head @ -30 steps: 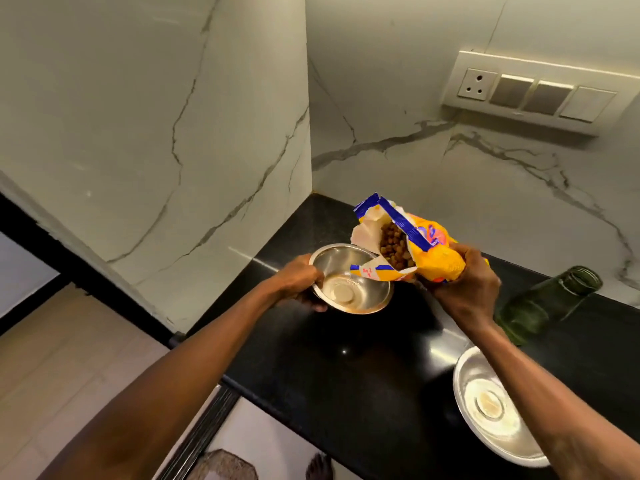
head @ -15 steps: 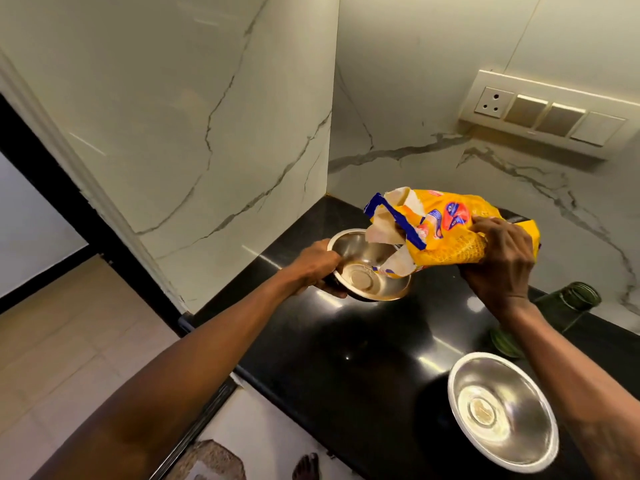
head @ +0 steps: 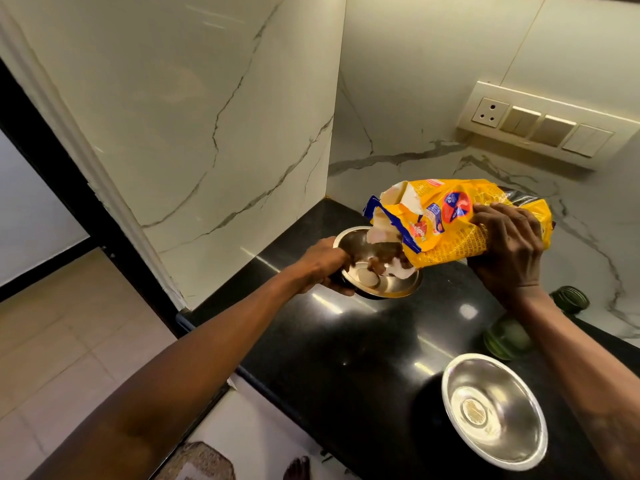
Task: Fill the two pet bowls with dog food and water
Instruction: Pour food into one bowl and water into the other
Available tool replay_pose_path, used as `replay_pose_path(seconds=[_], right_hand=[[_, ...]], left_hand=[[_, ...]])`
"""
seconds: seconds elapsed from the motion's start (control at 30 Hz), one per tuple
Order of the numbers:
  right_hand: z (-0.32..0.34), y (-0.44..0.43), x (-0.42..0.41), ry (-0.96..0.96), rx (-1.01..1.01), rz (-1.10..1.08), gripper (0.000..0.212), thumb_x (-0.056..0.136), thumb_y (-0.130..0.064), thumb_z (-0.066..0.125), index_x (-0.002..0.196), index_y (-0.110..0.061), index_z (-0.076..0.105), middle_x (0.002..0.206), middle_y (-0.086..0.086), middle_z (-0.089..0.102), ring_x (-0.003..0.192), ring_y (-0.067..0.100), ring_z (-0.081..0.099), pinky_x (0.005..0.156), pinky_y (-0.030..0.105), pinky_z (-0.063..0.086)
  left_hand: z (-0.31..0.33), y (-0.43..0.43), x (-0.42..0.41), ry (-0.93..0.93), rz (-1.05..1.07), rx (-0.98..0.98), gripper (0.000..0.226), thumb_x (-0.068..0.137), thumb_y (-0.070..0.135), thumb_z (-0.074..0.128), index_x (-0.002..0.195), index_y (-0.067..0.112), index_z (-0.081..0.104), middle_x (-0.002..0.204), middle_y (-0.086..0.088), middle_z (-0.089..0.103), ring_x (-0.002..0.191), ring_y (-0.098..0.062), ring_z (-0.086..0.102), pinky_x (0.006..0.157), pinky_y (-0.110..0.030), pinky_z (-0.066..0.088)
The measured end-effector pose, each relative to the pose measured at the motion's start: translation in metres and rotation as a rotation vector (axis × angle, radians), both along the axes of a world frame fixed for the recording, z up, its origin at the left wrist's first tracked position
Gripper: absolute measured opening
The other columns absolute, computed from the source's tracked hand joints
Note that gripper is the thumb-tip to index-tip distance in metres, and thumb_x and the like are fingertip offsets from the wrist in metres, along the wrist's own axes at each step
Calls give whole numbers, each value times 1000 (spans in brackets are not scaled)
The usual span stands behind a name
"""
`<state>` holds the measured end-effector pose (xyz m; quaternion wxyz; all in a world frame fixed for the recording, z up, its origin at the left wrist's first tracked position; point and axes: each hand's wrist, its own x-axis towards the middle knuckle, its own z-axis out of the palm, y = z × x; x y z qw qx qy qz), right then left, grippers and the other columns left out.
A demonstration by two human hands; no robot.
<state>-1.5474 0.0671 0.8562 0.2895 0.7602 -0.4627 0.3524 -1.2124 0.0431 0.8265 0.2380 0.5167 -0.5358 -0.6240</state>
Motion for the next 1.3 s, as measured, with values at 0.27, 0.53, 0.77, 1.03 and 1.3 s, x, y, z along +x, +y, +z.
replay_pose_path(seconds=[0.27, 0.53, 0.77, 1.03, 1.3], right_hand=[[6, 5, 5, -10, -18, -4, 39, 80, -21, 77, 112, -6, 62, 121, 20, 72, 116, 43, 64, 105, 53, 39], [19, 6, 8, 25, -69, 14, 45, 103, -47, 49, 110, -4, 63, 121, 21, 72, 116, 43, 64, 105, 53, 39], [23, 3, 7, 133, -86, 26, 37, 97, -39, 66, 112, -5, 63, 123, 20, 71, 118, 42, 65, 105, 56, 42], [28, -1, 3, 182, -102, 20, 40, 92, -37, 73, 115, -6, 61, 122, 20, 72, 115, 43, 65, 104, 55, 42], [23, 0, 4, 149, -80, 41, 38, 96, -40, 67, 113, -7, 60, 118, 20, 73, 112, 43, 67, 101, 56, 44]], left_hand=[[5, 1, -1, -12, -7, -31, 46, 101, 5, 56, 142, 22, 43, 119, -15, 66, 96, -35, 77, 72, -44, 67], [4, 5, -2, 18, -24, -2, 48, 99, -1, 55, 138, 26, 43, 118, -11, 64, 97, -36, 75, 73, -45, 67], [6, 5, -5, 49, -38, 0, 50, 100, -1, 53, 143, 23, 43, 120, -12, 62, 103, -40, 73, 73, -44, 67], [8, 5, -9, 47, -56, -11, 51, 102, 0, 52, 147, 20, 41, 118, -11, 63, 104, -42, 73, 73, -43, 67], [9, 4, -14, 45, -62, -21, 41, 103, 1, 49, 134, 27, 42, 113, -10, 64, 94, -34, 74, 70, -41, 67]])
